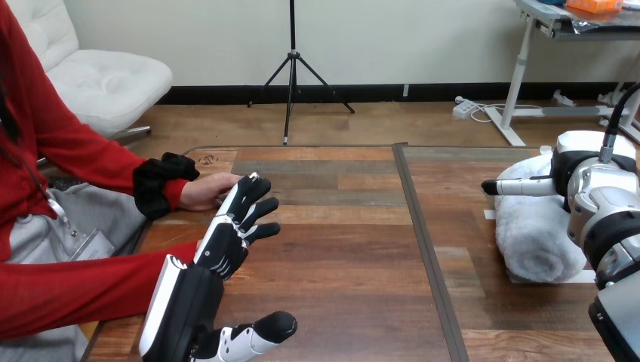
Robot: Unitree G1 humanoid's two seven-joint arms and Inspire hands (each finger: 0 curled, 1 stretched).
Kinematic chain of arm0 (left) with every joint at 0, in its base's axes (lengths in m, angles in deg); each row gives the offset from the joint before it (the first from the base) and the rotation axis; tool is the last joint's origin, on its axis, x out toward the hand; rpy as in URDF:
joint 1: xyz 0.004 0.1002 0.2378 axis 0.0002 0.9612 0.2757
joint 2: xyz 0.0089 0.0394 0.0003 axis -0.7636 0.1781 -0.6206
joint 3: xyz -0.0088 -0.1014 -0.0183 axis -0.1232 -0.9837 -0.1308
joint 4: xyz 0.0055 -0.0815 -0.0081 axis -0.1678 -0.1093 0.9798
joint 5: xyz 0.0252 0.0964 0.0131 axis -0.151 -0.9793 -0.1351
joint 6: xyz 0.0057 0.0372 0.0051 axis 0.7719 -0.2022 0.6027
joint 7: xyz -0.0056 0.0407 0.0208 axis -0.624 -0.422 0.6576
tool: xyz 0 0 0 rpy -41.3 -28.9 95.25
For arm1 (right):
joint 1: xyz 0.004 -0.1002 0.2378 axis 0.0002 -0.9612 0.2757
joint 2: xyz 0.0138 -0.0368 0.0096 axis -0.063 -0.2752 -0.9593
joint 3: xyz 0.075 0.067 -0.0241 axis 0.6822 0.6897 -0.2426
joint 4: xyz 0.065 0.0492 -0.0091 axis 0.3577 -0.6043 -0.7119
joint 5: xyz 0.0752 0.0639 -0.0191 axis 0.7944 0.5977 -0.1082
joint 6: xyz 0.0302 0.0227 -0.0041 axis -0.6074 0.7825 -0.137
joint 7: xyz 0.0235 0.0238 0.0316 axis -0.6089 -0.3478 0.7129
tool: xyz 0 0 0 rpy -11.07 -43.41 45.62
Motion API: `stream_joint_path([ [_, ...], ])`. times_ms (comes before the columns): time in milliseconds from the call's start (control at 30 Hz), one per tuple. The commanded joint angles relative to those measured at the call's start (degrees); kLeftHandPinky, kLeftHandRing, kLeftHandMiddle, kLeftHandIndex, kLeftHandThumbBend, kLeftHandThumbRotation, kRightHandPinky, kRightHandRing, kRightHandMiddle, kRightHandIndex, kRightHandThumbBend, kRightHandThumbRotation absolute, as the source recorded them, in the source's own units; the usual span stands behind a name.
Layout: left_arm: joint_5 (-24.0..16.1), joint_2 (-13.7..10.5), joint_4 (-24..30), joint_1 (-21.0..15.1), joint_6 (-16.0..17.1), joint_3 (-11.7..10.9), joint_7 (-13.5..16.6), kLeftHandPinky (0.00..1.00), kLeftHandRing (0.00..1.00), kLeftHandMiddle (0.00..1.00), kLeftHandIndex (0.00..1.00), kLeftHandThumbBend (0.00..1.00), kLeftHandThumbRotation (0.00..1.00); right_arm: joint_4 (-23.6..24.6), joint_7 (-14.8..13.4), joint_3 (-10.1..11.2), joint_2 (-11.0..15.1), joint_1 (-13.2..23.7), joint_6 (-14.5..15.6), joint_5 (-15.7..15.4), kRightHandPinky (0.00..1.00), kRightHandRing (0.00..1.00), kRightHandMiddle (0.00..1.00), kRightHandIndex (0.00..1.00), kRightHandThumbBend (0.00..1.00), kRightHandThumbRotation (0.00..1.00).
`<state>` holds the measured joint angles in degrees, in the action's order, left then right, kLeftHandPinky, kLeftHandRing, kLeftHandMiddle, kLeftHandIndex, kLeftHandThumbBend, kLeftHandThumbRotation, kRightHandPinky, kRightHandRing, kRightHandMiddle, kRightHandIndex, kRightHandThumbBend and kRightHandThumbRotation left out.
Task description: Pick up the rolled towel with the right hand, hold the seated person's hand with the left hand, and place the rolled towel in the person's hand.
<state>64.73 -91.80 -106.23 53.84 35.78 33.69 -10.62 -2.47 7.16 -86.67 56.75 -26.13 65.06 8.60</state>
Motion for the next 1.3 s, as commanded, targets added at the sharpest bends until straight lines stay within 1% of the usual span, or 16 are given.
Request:
stream_joint_path([
  [0,1.6,-0.61,2.56,-1.28,1.48,0.81,-0.72,0.81,0.89,0.94,0.95,1.0,0.66,0.64,-1.48,1.21,-1.87,-0.77,0.23,1.26,0.28,0.42,0.56,0.76,1.0,1.0],
  [67,1.44,-0.69,2.67,-1.17,1.64,0.66,-0.83,0.81,0.89,0.94,0.95,1.0,0.66,0.69,-2.59,1.73,-2.01,-1.12,0.34,1.7,0.28,0.42,0.58,0.79,1.0,1.0],
  [233,1.72,-0.88,2.89,-1.11,1.63,0.8,-1.3,0.81,0.89,0.94,0.95,1.0,0.66,0.78,-3.82,2.9,-2.47,-1.57,0.88,2.81,0.3,0.44,0.58,0.75,1.0,0.98],
  [333,2.76,-1.16,2.73,-1.34,2.0,1.33,-2.06,0.82,0.9,0.94,0.95,1.0,0.65,0.76,-3.22,3.13,-2.78,-1.75,1.23,3.21,0.31,0.47,0.63,0.8,1.0,0.99],
  [467,1.85,-0.79,2.87,-1.12,2.14,0.65,-1.71,0.82,0.89,0.94,0.95,1.0,0.65,0.81,-3.82,3.14,-3.1,-2.21,1.08,3.35,0.32,0.49,0.65,0.82,1.0,0.98],
  [500,1.54,-0.73,2.87,-1.09,2.22,0.47,-1.59,0.81,0.89,0.93,0.95,1.0,0.65,0.81,-3.87,3.13,-3.14,-2.32,1.0,3.32,0.32,0.49,0.67,0.86,1.0,0.98],
  [567,1.46,-0.84,2.99,-1.03,2.25,0.44,-1.64,0.81,0.89,0.93,0.94,1.0,0.66,0.78,-3.34,3.35,-3.31,-2.46,1.08,3.55,0.31,0.49,0.68,0.89,1.0,0.97],
  [633,1.79,-1.07,3.17,-0.95,2.22,0.65,-1.89,0.8,0.89,0.93,0.94,1.0,0.65,0.73,-2.61,3.64,-3.47,-2.5,1.28,3.85,0.32,0.51,0.7,0.86,1.0,0.97],
  [733,2.16,-1.08,3.09,-0.98,2.45,0.75,-1.98,0.8,0.89,0.93,0.94,1.0,0.65,0.64,-2.62,1.77,-3.75,-2.85,1.06,2.12,0.31,0.49,0.67,0.84,1.0,0.98],
  [767,2.46,-1.18,3.25,-0.92,2.26,0.93,-2.15,0.8,0.89,0.93,0.94,1.0,0.65,0.39,0.43,-0.69,-3.8,-2.63,0.66,-0.12,0.31,0.48,0.66,0.83,1.0,0.98],
  [833,2.9,-1.39,3.58,-0.68,2.04,1.13,-2.39,0.81,0.89,0.93,0.94,1.0,0.64,0.1,4.32,-3.49,-3.87,-2.31,0.22,-2.72,0.31,0.48,0.65,0.78,1.0,0.99],
  [933,2.55,-1.29,3.79,-0.52,1.9,0.83,-2.19,0.81,0.89,0.93,0.94,1.0,0.64,0.62,-0.87,-1.26,-4.02,-3.37,-1.01,-1.06,0.3,0.45,0.63,0.76,1.0,1.0],
  [1033,2.08,-1.14,3.37,-0.68,2.9,0.45,-1.96,0.8,0.88,0.93,0.94,1.0,0.64,0.32,2.81,-2.24,-4.69,-3.12,1.23,-1.88,0.28,0.42,0.62,0.79,1.0,1.0],
  [1133,3.77,-1.66,2.75,-1.03,3.41,1.25,-2.88,0.81,0.89,0.93,0.94,1.0,0.63,0.68,-1.16,-0.37,-4.86,-4.05,0.03,-0.19,0.27,0.4,0.62,0.84,1.0,0.98],
  [1200,2.99,-1.3,3.11,-0.75,3.05,0.74,-2.34,0.8,0.88,0.93,0.94,1.0,0.63,0.37,1.58,-2.69,-5.06,-4.07,-0.04,-2.34,0.28,0.41,0.64,0.85,1.0,0.98],
  [1267,2.33,-1.19,3.31,-0.62,3.07,0.33,-2.08,0.8,0.88,0.92,0.94,1.0,0.63,0.24,3.0,-4.03,-5.15,-4.17,-0.78,-3.56,0.28,0.43,0.66,0.85,1.0,0.99],
])
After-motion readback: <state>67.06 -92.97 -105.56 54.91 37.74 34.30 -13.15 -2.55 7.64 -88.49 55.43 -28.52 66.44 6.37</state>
